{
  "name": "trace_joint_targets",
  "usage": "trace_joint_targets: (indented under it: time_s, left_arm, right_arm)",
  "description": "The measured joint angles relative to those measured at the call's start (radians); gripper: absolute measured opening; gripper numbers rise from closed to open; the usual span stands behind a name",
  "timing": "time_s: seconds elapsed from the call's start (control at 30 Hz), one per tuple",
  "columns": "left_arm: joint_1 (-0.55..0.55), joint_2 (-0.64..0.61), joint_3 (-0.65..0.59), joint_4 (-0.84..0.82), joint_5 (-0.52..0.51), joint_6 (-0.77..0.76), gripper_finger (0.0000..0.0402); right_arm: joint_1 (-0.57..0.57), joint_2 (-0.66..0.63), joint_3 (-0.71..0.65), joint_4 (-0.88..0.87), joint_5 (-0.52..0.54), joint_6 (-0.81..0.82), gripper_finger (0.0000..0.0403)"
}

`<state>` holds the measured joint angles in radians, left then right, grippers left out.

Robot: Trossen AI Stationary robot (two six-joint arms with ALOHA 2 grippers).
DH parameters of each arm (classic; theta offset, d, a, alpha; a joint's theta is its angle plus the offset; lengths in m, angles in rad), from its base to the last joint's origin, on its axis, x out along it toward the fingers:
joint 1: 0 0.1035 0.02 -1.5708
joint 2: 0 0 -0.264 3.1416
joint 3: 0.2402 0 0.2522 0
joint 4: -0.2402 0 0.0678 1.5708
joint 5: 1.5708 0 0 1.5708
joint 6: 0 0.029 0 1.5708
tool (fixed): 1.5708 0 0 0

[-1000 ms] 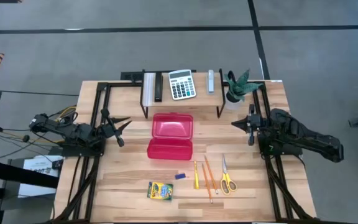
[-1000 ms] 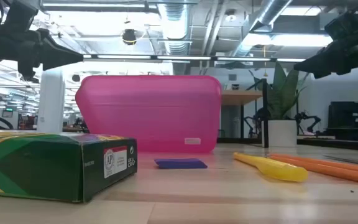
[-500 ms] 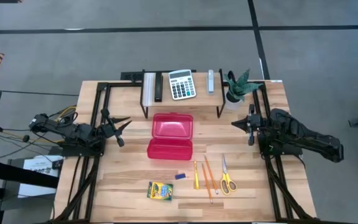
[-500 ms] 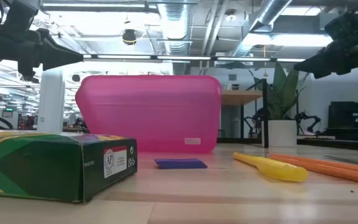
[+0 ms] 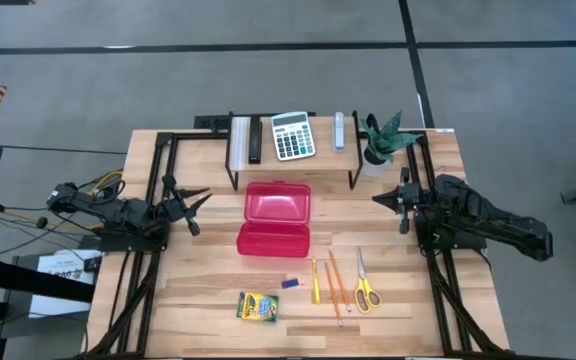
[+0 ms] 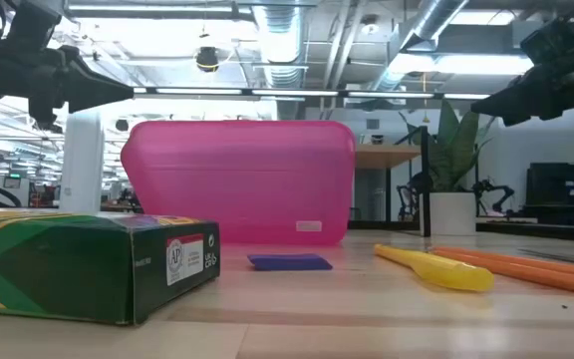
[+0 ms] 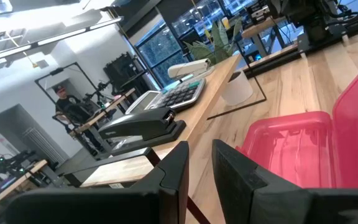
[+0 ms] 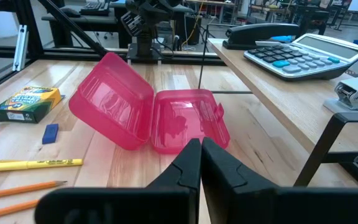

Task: Pack school essentials

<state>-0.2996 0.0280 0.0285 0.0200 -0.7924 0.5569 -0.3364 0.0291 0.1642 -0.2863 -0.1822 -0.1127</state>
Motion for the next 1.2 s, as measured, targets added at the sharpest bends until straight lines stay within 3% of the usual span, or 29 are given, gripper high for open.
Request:
trace_joint_targets:
  time_s: [0.2, 0.37, 0.47, 0.73, 0.87, 0.97, 1.03, 1.2]
  left_arm:
    - [0.0, 0.0, 0.0, 0.0, 0.0, 0.024, 0.0059]
    - [0.0, 0.0, 0.0, 0.0, -0.007, 0.288, 0.0059]
    - [0.0, 0.0, 0.0, 0.0, -0.007, 0.344, 0.0059]
    - [0.0, 0.0, 0.0, -0.001, -0.016, 0.249, 0.0059]
    - [0.0, 0.0, 0.0, -0.002, -0.032, 0.36, 0.0059]
    - [0.0, 0.0, 0.0, 0.002, 0.05, 0.361, 0.0059]
    - [0.0, 0.0, 0.0, 0.006, 0.127, 0.321, 0.0059]
    - [0.001, 0.0, 0.0, 0.006, 0.158, 0.191, 0.0059]
  right_arm:
    - [0.0, 0.0, 0.0, 0.0, 0.0, 0.0, 0.0038]
    - [0.0, 0.0, 0.0, 0.0, 0.0, 0.0, 0.0038]
    - [0.0, 0.0, 0.0, 0.0, 0.0, -0.005, 0.0038]
    - [0.0, 0.0, 0.0, 0.006, 0.0, 0.007, 0.0038]
    - [0.0, 0.0, 0.0, 0.07, 0.0, 0.155, 0.0038]
    - [0.0, 0.0, 0.001, 0.092, 0.0, 0.316, 0.0038]
    - [0.0, 0.0, 0.001, 0.109, 0.0, 0.329, 0.0038]
    - [0.0, 0.0, 0.001, 0.096, 0.0, 0.326, 0.0038]
